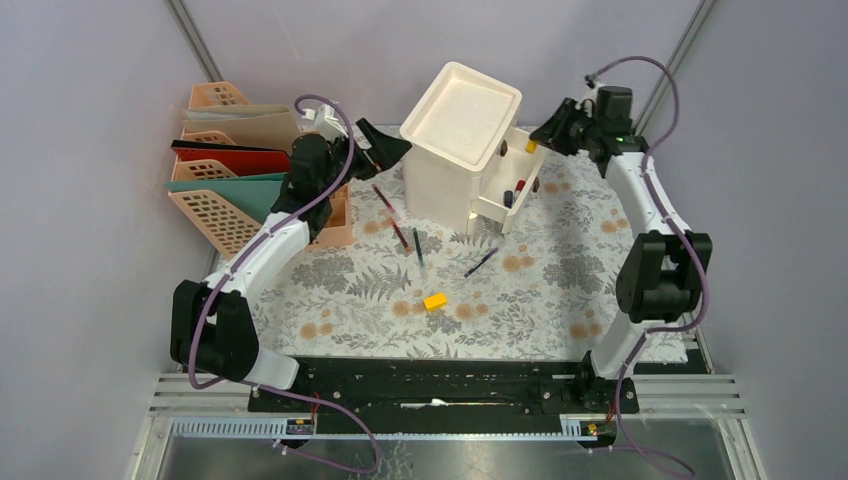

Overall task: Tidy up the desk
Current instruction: Place the stationery in the drawer.

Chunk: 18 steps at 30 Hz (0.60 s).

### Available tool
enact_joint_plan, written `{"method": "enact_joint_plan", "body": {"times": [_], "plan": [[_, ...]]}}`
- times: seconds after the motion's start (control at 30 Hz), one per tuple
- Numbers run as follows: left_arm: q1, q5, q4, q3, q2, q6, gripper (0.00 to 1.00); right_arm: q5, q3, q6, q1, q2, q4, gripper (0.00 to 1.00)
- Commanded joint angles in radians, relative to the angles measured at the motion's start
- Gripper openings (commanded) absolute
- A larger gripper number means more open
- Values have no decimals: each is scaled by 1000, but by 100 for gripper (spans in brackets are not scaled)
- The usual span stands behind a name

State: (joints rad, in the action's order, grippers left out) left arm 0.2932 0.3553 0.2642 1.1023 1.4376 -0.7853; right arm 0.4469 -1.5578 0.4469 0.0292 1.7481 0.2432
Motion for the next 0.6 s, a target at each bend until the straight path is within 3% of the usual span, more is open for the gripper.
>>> {"method": "enact_joint_plan", "body": {"times": [0.0, 0.17, 0.37, 0.47, 0.57], "plan": [[25, 6, 86, 28, -3, -31, 99, 26, -101, 13, -79, 111, 25, 42], [54, -17, 88, 16, -1, -39, 99, 55, -126, -42, -84, 125, 43, 67], [69, -18, 89, 44, 41, -52, 99, 65, -127, -150, -81, 65, 38, 69], [73, -18, 78, 68, 57, -47, 99, 48, -91, -233, -76, 20, 42, 57], [76, -23, 74, 78, 67, -49, 99, -24, -40, -231, -51, -3, 59, 31]]}}
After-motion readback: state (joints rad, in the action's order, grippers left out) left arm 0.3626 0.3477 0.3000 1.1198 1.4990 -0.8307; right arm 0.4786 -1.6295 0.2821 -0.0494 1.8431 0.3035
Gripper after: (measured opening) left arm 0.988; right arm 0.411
